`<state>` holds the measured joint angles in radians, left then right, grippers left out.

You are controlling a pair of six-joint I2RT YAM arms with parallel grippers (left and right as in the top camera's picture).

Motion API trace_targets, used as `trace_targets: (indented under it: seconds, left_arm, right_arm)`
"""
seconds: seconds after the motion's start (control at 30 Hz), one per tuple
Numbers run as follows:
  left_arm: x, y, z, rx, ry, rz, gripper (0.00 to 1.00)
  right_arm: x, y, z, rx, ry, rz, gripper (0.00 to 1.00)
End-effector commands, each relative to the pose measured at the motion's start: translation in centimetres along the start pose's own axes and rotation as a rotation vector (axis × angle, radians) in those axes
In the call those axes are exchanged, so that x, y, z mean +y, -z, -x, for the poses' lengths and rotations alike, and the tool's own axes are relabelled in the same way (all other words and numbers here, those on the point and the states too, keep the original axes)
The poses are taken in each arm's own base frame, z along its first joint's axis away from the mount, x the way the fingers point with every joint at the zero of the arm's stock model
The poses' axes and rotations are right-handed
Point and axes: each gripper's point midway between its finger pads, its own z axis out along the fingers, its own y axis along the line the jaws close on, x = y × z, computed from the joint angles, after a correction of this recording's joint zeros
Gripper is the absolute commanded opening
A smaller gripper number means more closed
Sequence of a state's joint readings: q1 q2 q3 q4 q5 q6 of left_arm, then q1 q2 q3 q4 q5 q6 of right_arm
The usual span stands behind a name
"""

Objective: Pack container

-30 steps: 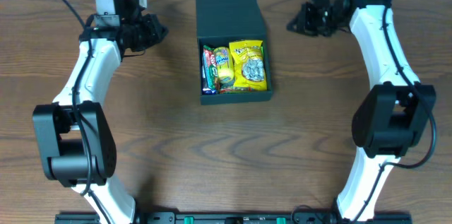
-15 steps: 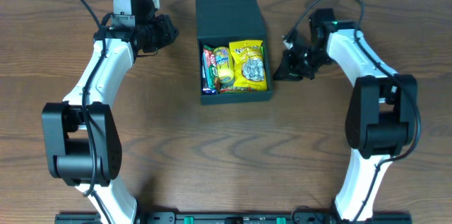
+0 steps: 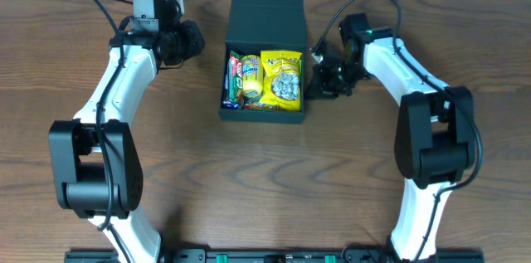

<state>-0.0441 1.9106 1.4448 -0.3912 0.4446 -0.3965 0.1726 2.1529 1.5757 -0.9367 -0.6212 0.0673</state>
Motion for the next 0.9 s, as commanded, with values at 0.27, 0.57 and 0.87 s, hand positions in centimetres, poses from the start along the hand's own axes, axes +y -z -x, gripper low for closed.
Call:
trace_targets:
  seconds: [0.27, 0.57, 0.87]
  left_arm:
    - [2.2, -3.3, -0.2, 0.038, 0.045, -0.005, 0.05]
    - [1.3, -8.0, 1.1, 0.049, 0.153, -0.166, 0.05]
    - [0.2, -11.5, 2.6, 0.15, 0.191, -0.18, 0.05]
  right_arm:
    - [-2.5, 3.3, 6.7, -0.277, -0.092, 0.016, 0.01]
    - [-2.5, 2.7, 10.8, -0.405, -0.147, 0.112, 0.01]
    - [-2.4, -0.1, 13.9, -0.379, -0.174, 0.259, 0.01]
